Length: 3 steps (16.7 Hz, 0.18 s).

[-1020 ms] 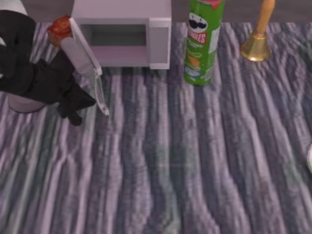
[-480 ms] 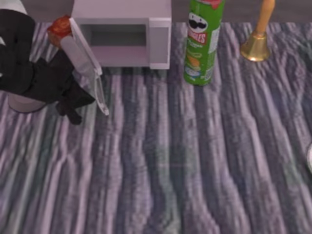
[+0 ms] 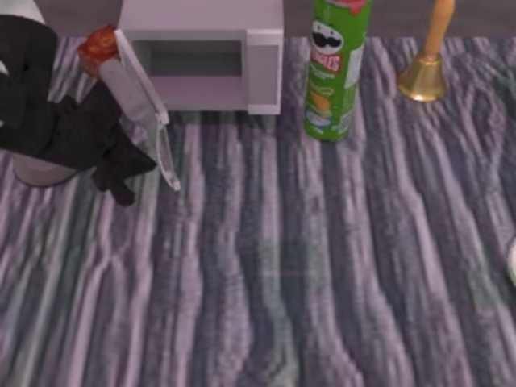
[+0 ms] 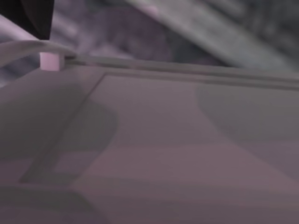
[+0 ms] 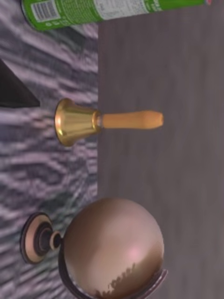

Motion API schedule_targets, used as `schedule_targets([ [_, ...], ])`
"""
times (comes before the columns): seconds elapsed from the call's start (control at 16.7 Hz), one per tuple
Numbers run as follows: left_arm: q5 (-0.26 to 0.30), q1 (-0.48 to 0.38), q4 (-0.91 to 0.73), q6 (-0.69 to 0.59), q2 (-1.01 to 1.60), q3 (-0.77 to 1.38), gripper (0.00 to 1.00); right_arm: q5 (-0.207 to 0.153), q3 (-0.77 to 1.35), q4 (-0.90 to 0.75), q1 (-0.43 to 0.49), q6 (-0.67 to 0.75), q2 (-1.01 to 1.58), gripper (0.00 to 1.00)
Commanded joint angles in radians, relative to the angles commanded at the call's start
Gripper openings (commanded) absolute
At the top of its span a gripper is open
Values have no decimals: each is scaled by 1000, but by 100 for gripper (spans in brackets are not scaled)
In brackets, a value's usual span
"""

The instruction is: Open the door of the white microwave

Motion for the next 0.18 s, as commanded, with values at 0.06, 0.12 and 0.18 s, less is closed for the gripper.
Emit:
schedule_targets([
  [0.06, 0, 0, 0, 0, 0, 0, 0, 0, 0, 0, 0, 0, 0, 100],
  [0.12, 0, 0, 0, 0, 0, 0, 0, 0, 0, 0, 0, 0, 0, 100],
  [0.18, 0, 0, 0, 0, 0, 0, 0, 0, 0, 0, 0, 0, 0, 100],
])
